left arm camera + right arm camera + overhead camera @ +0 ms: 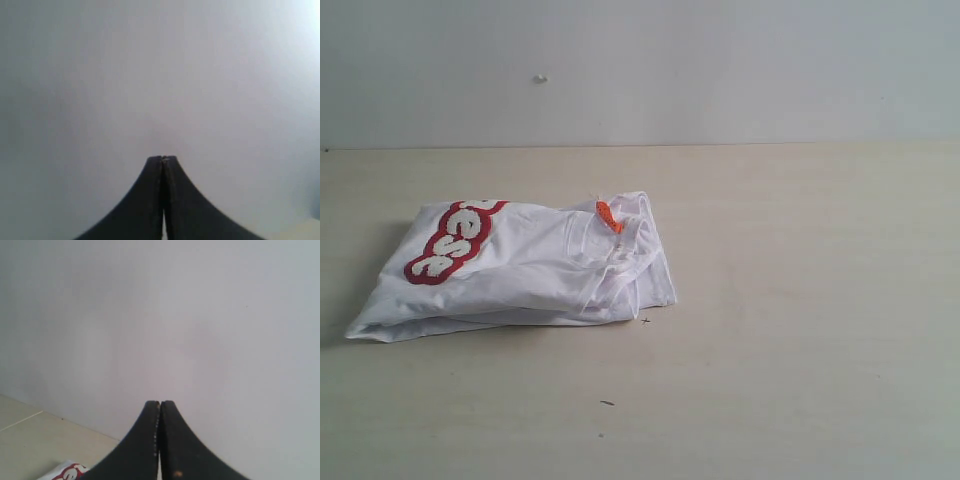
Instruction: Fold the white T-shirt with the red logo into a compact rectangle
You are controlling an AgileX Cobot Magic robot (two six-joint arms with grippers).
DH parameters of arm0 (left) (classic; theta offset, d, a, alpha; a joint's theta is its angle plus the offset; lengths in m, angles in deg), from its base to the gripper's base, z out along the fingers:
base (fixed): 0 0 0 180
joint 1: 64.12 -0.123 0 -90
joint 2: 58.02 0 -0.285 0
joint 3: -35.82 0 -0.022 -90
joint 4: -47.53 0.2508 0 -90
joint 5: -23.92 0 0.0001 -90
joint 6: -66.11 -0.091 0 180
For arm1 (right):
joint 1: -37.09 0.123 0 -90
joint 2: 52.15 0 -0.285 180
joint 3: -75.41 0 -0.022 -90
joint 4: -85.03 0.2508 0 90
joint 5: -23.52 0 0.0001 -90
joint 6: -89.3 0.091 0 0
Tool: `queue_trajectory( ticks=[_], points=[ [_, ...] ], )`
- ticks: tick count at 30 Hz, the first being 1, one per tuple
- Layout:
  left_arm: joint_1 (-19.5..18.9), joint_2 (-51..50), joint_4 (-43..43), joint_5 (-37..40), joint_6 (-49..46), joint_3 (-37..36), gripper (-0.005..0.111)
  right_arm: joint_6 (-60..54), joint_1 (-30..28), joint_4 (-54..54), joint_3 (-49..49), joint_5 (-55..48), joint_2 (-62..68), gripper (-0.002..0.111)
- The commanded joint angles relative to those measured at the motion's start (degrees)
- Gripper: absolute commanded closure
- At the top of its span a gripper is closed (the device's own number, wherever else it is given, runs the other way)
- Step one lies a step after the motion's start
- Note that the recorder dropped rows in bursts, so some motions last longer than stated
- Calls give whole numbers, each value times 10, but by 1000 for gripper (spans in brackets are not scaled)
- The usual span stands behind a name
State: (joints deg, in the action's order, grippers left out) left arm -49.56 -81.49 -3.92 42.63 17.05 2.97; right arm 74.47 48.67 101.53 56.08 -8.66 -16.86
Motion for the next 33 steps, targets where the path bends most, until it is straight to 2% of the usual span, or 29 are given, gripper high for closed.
queue_trajectory(
  ticks=[1,8,16,33],
  points=[
    [-1,70,-31,-80,5,-34,107,-2,-3,22,-39,15,-67,108],
    [-1,157,-54,-97,22,-77,107,-1,-3,29,-108,54,-155,108],
    [-1,157,-62,-81,34,-82,107,16,-3,29,-141,54,-215,108],
    [-1,157,-62,-50,33,-82,107,40,-3,30,-141,21,-217,108]
  ],
)
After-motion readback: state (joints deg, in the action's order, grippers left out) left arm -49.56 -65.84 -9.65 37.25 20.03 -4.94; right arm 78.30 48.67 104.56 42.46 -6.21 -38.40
